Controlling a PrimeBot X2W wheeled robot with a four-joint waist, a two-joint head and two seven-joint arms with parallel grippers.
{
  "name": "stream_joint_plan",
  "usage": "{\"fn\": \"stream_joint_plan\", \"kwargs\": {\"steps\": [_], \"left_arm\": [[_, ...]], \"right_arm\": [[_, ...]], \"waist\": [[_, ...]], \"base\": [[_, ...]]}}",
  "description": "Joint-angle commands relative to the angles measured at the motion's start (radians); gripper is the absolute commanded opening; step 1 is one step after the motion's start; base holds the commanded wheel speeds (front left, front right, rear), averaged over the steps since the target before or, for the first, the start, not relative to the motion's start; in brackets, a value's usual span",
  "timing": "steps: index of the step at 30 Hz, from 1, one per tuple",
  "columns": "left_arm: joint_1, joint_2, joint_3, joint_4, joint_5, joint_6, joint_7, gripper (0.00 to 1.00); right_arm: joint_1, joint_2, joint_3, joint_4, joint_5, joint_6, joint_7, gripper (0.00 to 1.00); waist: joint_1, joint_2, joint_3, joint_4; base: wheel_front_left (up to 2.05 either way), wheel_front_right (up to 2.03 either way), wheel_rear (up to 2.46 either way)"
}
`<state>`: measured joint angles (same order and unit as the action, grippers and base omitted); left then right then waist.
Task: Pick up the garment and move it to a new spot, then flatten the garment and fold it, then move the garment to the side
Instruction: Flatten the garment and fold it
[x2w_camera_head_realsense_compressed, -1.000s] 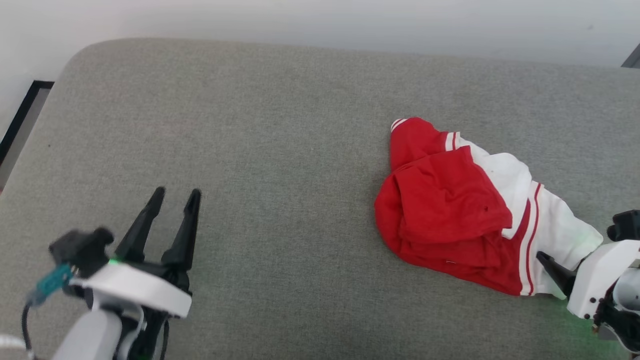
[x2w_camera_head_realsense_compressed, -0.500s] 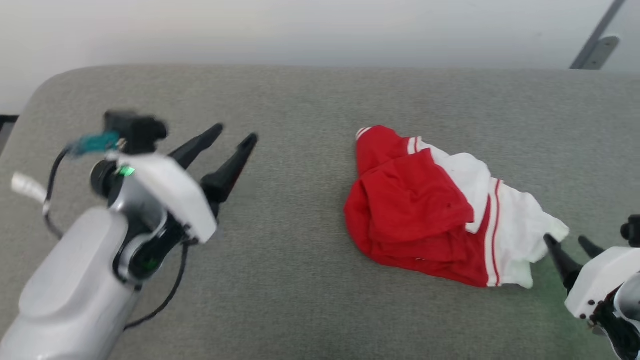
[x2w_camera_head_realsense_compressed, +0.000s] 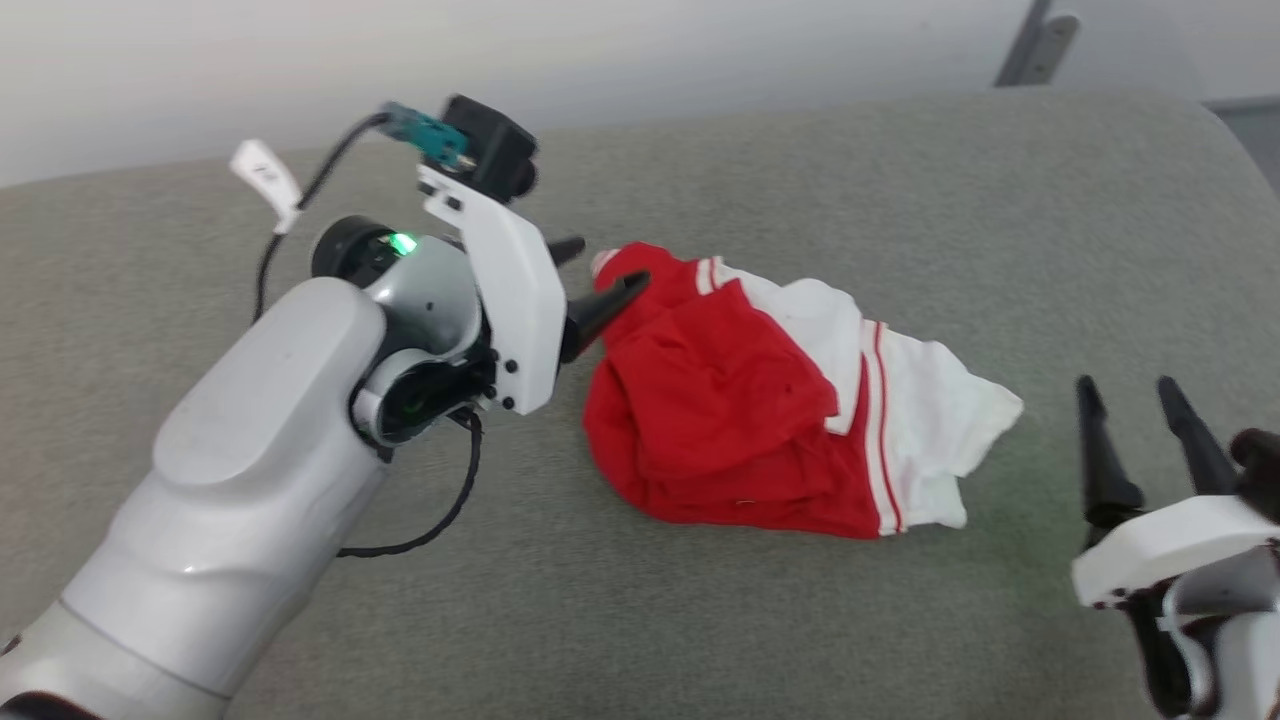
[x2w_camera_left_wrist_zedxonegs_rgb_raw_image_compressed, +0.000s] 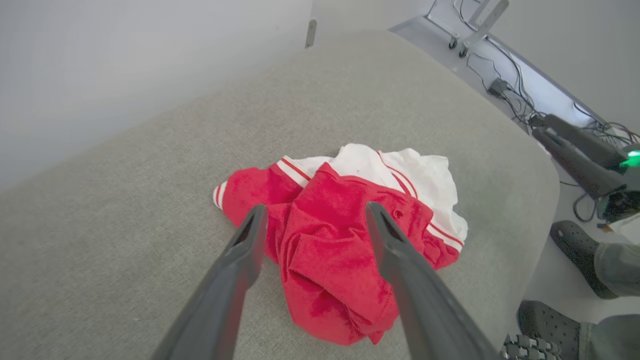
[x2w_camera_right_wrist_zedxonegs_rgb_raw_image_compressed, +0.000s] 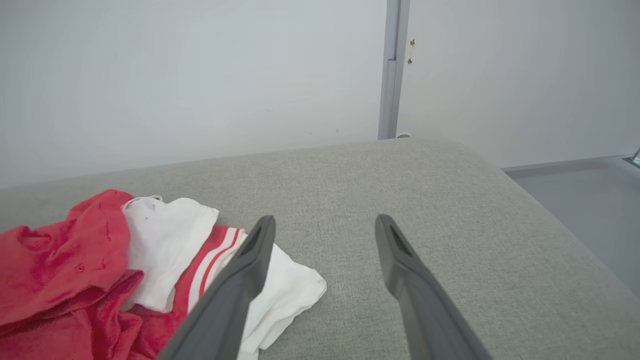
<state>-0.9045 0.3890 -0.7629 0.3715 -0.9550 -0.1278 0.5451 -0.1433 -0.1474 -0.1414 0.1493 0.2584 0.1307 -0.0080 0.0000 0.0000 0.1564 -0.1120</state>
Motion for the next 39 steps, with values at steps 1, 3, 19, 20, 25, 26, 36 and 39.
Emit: {"fn": "stream_joint_plan", "kwargs": {"steps": [1,3,19,20,25,26,36,39], "left_arm": [[-0.019,-0.01,-0.018,0.026,0.005,-0.003,0.026,1.0],[-0.034,-0.025,-0.041,0.072,0.012,0.002,0.062,1.0],[-0.07,-0.076,-0.162,0.349,0.076,0.03,0.198,1.0],[-0.065,-0.081,-0.166,0.361,0.068,0.029,0.209,0.67],[-0.076,-0.075,-0.176,0.382,0.054,0.015,0.217,0.0],[-0.081,-0.066,-0.171,0.383,0.051,0.013,0.218,0.0],[-0.034,0.102,-0.109,0.276,0.026,0.078,0.218,0.0],[0.011,0.171,-0.086,0.22,0.004,0.113,0.23,0.0]], "right_arm": [[-0.013,0.018,0.007,0.004,-0.019,0.0,-0.044,1.0],[-0.015,0.035,0.033,0.015,-0.035,0.0,-0.096,1.0],[-0.038,0.085,0.1,-0.029,-0.082,0.0,-0.258,1.0],[-0.037,0.087,0.096,-0.034,-0.083,0.0,-0.258,1.0],[-0.04,0.091,0.081,-0.046,-0.083,0.0,-0.258,1.0],[-0.04,0.091,0.076,-0.051,-0.086,0.0,-0.258,1.0],[0.001,0.065,0.052,-0.083,-0.088,0.0,-0.259,1.0],[0.011,0.061,0.055,-0.091,-0.089,0.0,-0.259,1.0]], "waist": [[0.0,0.0,0.023,-0.037],[0.0,0.0,0.034,-0.058],[0.0,0.0,0.105,-0.126],[0.0,0.0,0.107,-0.126],[0.0,0.0,0.114,-0.117],[0.0,0.0,0.113,-0.113],[0.0,0.0,0.074,-0.036],[0.0,0.0,0.062,-0.012]], "base": [[0.0,0.0,0.0],[0.0,0.0,0.0],[0.0,0.0,0.0],[0.0,0.0,0.0],[0.0,0.0,0.0],[0.0,0.0,0.0],[0.0,0.0,0.0],[0.0,0.0,0.0]]}}
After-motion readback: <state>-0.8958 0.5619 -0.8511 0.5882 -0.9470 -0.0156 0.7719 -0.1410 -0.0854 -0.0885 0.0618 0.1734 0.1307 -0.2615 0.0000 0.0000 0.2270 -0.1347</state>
